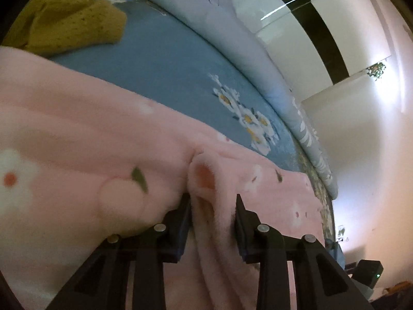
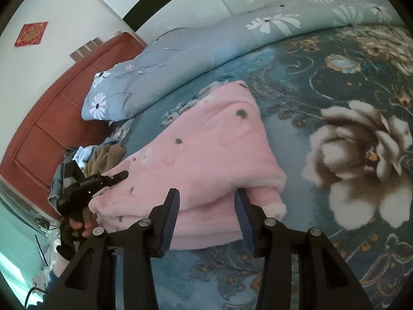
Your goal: Fold clothes
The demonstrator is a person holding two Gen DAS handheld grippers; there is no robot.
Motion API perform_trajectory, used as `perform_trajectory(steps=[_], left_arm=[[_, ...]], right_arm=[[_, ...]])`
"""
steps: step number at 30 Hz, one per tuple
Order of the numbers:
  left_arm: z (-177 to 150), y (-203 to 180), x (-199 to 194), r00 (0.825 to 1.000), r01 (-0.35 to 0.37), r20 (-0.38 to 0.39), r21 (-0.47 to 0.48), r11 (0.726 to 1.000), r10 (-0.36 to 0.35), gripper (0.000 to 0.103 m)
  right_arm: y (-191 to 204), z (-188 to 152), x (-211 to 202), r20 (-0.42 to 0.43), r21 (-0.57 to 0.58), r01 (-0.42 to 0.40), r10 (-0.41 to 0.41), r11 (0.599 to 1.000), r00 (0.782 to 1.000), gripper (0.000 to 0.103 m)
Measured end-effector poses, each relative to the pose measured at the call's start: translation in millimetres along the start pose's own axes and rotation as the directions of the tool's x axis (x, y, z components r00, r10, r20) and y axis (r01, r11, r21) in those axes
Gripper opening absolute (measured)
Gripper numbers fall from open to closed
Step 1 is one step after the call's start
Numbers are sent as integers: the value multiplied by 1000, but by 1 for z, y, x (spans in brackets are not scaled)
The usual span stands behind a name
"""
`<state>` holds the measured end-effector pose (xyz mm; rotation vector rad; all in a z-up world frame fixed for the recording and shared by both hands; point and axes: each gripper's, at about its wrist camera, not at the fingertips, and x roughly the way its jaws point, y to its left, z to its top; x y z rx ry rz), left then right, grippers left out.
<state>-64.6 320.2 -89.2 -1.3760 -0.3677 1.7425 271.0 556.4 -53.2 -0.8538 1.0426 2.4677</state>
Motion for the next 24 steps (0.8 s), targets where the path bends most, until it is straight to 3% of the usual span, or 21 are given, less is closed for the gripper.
perform_trajectory(steps=[4,6,9,11,13,16,17,18,22,24], left_arm=[[-10,-10,-23,999,-3,47,22,1000,2,40],[-21,-8,-47,994,-18,108,19,1000,16,45],[-38,1,-91,970,-73,233,-17,997,75,57],[-53,15,-128,924,-139,348,-75,987,157,61],[-66,35,-163,860,-210,438,-166,964,263,67],[-84,74,-202,761,-279,488,-349,895,427,67],[-90,89,-211,735,-287,489,-401,870,469,68],[-92,101,-212,740,-274,479,-427,862,473,68],[-97,144,-204,804,-187,424,-487,853,418,68],[-93,147,-203,811,-156,446,-459,875,378,68]], right_arm=[[14,6,1,41,-17,-29,29,999,999,46],[23,8,5,43,-32,-43,44,999,998,46],[36,8,20,9,-59,-55,55,997,998,46],[37,5,35,-26,-48,-36,34,998,999,46],[33,0,48,-55,-3,-28,27,1000,998,46],[29,-5,52,-55,40,-23,25,999,998,46],[28,-6,52,-54,52,-22,25,998,998,46],[27,-6,52,-54,63,-22,25,998,998,46],[25,-6,50,-53,103,-17,23,995,998,46],[26,-7,49,-53,119,-10,16,993,998,46]])
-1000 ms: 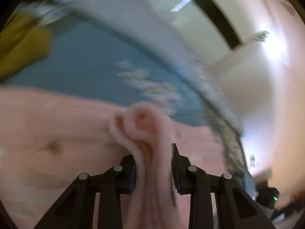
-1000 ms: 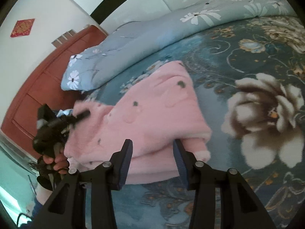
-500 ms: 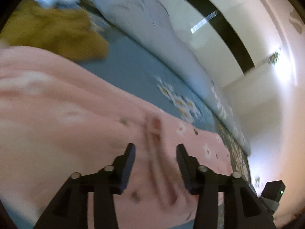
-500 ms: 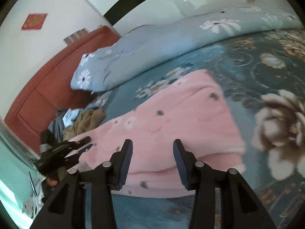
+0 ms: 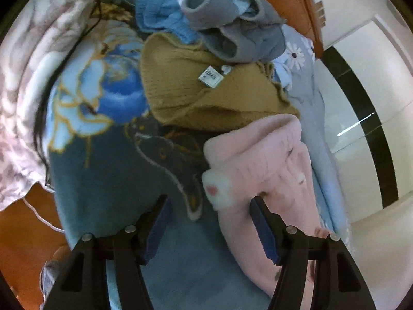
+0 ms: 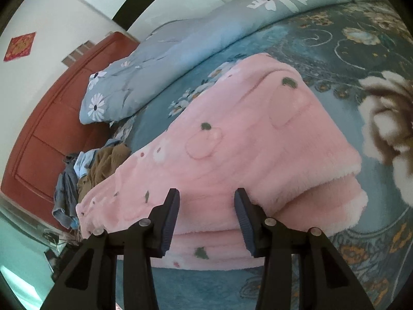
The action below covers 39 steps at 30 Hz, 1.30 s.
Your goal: Fold clothes
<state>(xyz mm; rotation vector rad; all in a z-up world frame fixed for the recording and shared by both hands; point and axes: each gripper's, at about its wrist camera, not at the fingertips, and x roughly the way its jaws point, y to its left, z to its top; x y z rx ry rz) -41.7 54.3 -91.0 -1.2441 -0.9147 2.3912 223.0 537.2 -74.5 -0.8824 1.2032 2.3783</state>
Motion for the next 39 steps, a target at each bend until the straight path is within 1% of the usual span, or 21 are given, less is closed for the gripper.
perform_trajectory(steps=[1,2,3,4,7,11,13,15,17,20,22,24,26,28,29,31,33,36,39], left_arm=[[2,-2,1,1000,26,5,12,1000,-26,68],[4,-3,4,996,89,-9,3,996,-89,68],[6,-6,9,992,125,-27,-2,992,-125,68],[8,-8,14,990,137,-43,0,991,-137,68],[4,-16,33,989,116,-92,29,993,-113,67],[0,-21,36,992,108,-75,62,992,-103,71],[-1,-21,36,990,125,-69,57,991,-121,79],[1,-19,37,988,143,-68,44,989,-140,83],[1,-18,37,987,149,-71,31,988,-147,83],[0,-19,34,985,158,-79,24,987,-156,86],[0,-18,30,984,166,-74,11,986,-164,86],[1,-17,29,984,167,-67,-5,986,-167,84],[2,-19,28,987,147,-60,-8,989,-147,76],[3,-25,26,994,102,-50,21,995,-100,51],[3,-27,25,996,79,-45,35,996,-77,45],[4,-34,23,998,57,-38,57,997,-55,23],[5,-43,21,998,58,-24,72,996,-57,19],[4,-71,10,998,50,20,160,986,-53,17],[-1,-112,-8,994,87,46,253,963,-102,17]], right_arm=[[1,0,0,0,6,4,-4,1000,1000,46],[2,0,0,-1,9,6,-6,1000,1000,46],[2,-1,-1,-2,10,7,-7,1000,1000,46],[2,-1,-1,-3,10,8,-8,1000,1000,46],[0,-1,-1,-2,25,5,-5,1000,1000,46],[-3,-1,0,-2,34,-7,7,999,1000,46],[-5,-1,2,-5,38,-9,10,999,1000,46],[-4,-2,3,-3,36,-11,11,999,1000,46],[-3,-3,3,-1,24,-12,12,1000,1000,46],[-4,-4,2,4,10,-23,23,1000,1000,46],[-5,-5,2,7,10,-33,33,999,999,46],[-2,-5,2,6,-11,-22,22,1000,1000,46],[4,-6,0,7,-52,2,-2,999,1000,46],[10,-7,-1,10,-95,26,-25,995,1000,46],[13,-9,0,12,-119,37,-36,992,999,46],[16,-12,0,15,-163,57,-56,985,998,46],[18,-14,1,17,-194,65,-63,979,998,46],[16,-14,0,15,-210,58,-56,976,998,46],[15,-14,-1,11,-223,47,-46,974,999,46]])
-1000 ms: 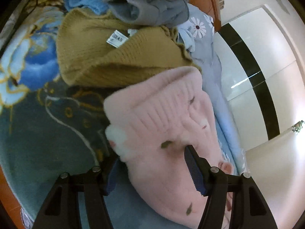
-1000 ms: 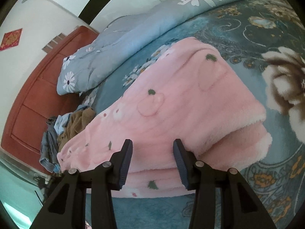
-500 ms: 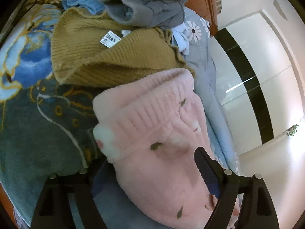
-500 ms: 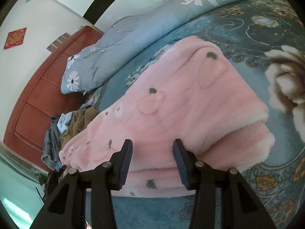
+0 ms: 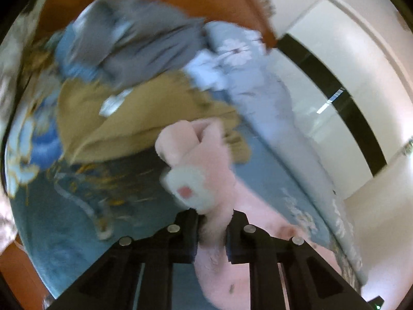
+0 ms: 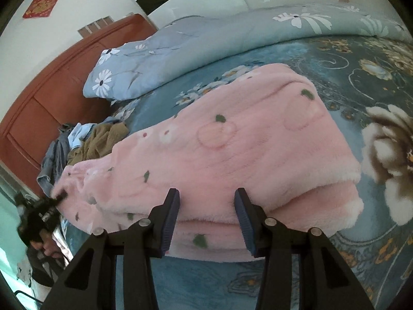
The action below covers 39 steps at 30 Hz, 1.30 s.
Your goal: Fold clothes
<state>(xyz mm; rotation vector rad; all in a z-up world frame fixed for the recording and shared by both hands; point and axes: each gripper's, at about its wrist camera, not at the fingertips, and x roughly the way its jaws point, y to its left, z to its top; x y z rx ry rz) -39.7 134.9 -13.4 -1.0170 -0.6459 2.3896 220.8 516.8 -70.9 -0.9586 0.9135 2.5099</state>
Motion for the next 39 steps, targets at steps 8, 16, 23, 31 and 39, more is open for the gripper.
perform_trajectory(steps=[8,16,23,31,39], left_arm=[[-6,-155,-9,972,226,-5,274,935,-233,16],[-84,-280,30,923,383,-224,453,805,-314,16],[-178,-290,79,905,359,-402,548,756,-138,16],[-218,-276,59,885,363,-463,631,685,-42,23],[-206,-256,20,859,449,-498,614,649,-123,60]], right_arm=[[-15,-2,-21,20,21,-53,53,998,998,46],[-51,-4,-55,84,85,-16,9,996,996,46],[-78,-9,-73,104,131,39,-53,991,993,46],[-94,-11,-84,173,197,-29,-5,980,985,46],[-66,4,-87,253,114,-155,122,981,960,62]])
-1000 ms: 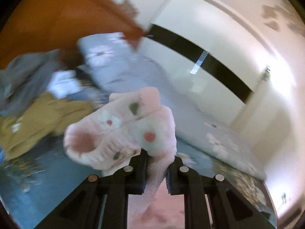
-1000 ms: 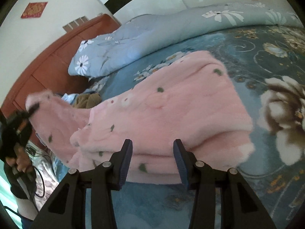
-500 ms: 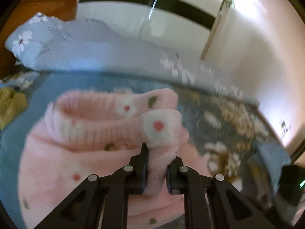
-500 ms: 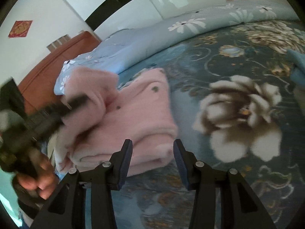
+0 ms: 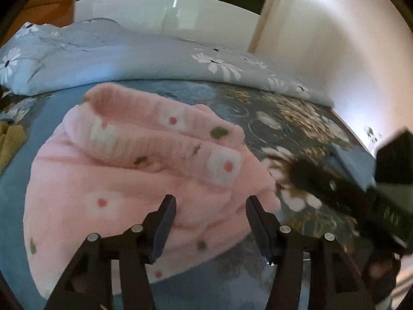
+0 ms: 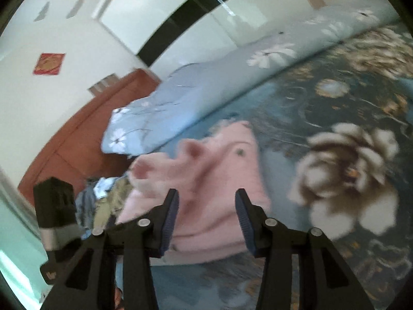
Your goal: Fold clothes
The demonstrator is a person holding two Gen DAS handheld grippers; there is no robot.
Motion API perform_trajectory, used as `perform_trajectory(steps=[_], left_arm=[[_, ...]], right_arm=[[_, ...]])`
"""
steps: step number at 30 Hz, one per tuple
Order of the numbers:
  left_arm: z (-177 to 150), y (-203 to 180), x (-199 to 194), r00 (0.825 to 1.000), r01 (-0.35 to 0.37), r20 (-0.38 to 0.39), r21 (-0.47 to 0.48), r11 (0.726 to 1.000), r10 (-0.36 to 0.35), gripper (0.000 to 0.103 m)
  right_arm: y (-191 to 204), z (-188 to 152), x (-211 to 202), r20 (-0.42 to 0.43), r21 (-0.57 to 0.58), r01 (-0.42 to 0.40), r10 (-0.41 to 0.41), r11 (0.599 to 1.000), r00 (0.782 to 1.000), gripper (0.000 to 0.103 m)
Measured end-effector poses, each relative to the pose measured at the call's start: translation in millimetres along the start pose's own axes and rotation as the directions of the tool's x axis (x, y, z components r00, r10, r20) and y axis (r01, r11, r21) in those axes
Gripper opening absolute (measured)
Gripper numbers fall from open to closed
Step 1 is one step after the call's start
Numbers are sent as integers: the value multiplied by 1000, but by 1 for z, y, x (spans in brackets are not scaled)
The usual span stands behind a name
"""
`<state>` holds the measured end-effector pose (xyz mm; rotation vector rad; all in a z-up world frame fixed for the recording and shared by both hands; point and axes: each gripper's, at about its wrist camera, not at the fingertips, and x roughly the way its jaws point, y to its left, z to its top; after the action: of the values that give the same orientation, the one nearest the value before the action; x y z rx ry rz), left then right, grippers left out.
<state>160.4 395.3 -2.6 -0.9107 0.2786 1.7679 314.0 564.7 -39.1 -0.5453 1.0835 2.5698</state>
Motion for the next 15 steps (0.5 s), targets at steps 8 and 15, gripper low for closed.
perform_trajectory(steps=[8,15], left_arm=[[-13,64,-64,958,-218,150,-175,960,244,60],[-31,126,-57,936,-318,28,-352,880,350,62]], right_arm=[[52,8,36,-62,-183,-62,52,981,997,63],[101,21,102,-198,-412,-99,16,906,980,63]])
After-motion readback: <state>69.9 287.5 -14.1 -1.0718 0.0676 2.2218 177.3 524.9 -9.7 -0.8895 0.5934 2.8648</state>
